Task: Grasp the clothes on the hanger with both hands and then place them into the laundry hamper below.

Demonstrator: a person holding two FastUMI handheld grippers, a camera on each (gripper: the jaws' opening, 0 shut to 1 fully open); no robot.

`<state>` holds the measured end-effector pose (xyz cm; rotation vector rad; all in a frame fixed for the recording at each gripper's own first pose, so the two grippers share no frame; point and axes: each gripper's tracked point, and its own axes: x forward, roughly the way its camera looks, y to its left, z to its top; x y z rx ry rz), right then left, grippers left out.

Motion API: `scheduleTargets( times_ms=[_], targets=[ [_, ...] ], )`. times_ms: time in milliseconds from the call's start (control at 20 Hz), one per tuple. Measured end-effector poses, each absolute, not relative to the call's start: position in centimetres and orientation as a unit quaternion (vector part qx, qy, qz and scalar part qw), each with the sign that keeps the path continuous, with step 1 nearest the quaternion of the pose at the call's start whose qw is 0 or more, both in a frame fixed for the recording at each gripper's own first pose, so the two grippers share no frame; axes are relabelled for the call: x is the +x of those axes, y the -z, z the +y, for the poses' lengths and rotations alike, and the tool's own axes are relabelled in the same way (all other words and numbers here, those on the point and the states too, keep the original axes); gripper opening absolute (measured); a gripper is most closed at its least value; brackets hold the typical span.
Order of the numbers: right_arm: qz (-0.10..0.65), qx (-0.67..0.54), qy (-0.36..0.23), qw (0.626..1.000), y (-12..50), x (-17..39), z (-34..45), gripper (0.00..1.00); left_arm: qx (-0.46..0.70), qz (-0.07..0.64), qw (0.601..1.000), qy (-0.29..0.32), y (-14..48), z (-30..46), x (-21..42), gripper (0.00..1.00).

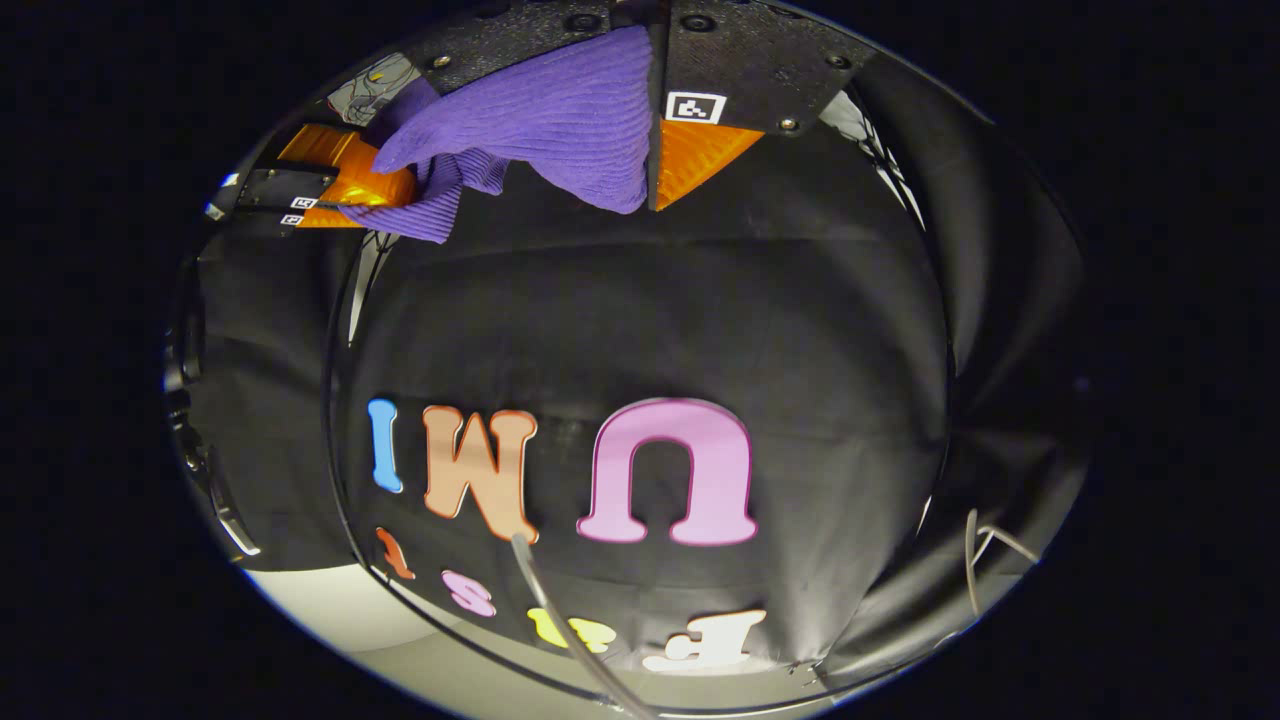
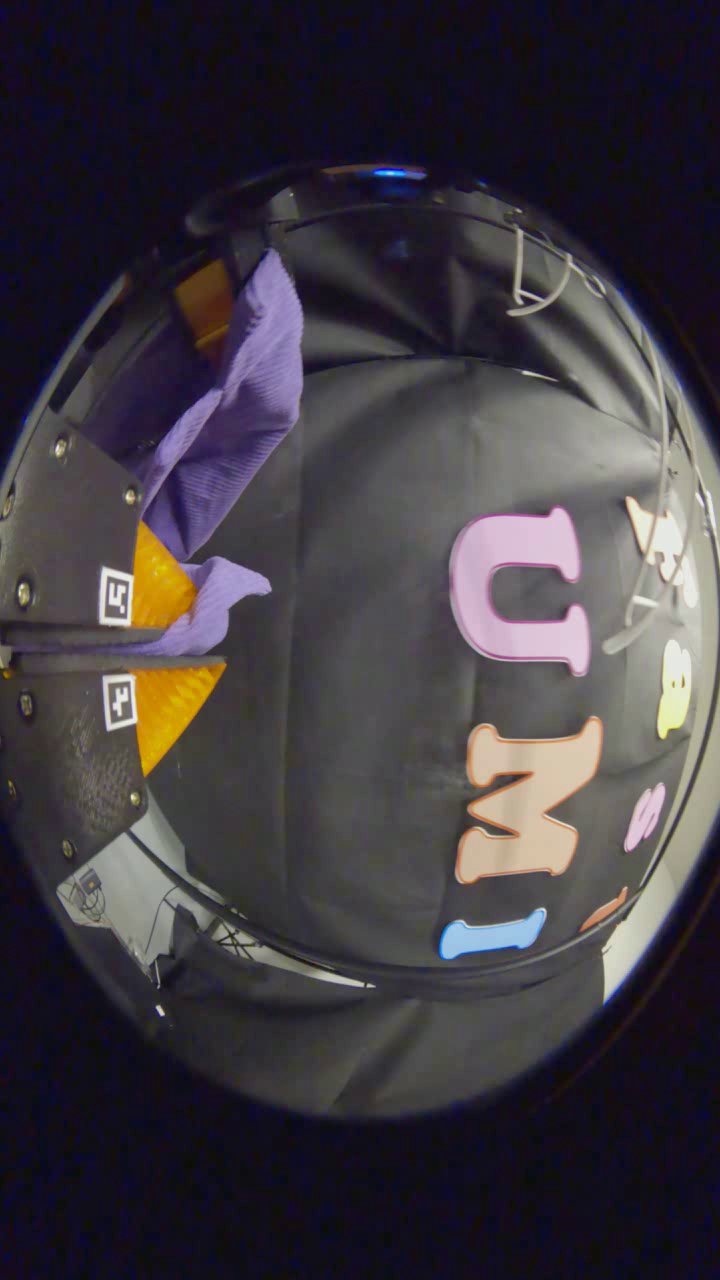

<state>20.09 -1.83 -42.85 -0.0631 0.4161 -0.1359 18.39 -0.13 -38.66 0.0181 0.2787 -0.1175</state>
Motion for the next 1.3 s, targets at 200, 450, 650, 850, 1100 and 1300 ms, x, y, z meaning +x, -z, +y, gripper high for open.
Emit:
scheduleTargets(
  times_ms=[200,450,650,850,1100,1300],
  targets=[
    [0.262,-0.012,0.078,0.962,50.6,18.8,-2.2,0.04,-0.004,0.191,0.981,0.039,45.3,1.2,18.6,0.06],
    [0.335,-0.014,0.081,0.939,58.0,17.1,-2.9,0.04,-0.012,0.252,0.967,0.024,51.8,2.4,17.9,0.07],
    [0.369,0.013,0.091,0.925,61.0,16.5,-3.8,0.08,0.011,0.296,0.955,0.005,55.5,3.2,16.9,0.07],
    [0.353,0.003,0.108,0.929,59.1,16.4,-4.9,0.32,0.01,0.362,0.932,-0.02,58.4,3.6,15.4,0.51],
    [0.346,-0.01,0.111,0.932,57.4,16.0,-5.2,0.87,-0.031,0.38,0.924,-0.023,57.9,2.6,14.7,0.93],
    [0.336,-0.011,0.111,0.935,55.9,15.6,-4.9,0.87,-0.001,0.341,0.94,-0.021,53.7,2.8,14.8,0.98]
  ],
)
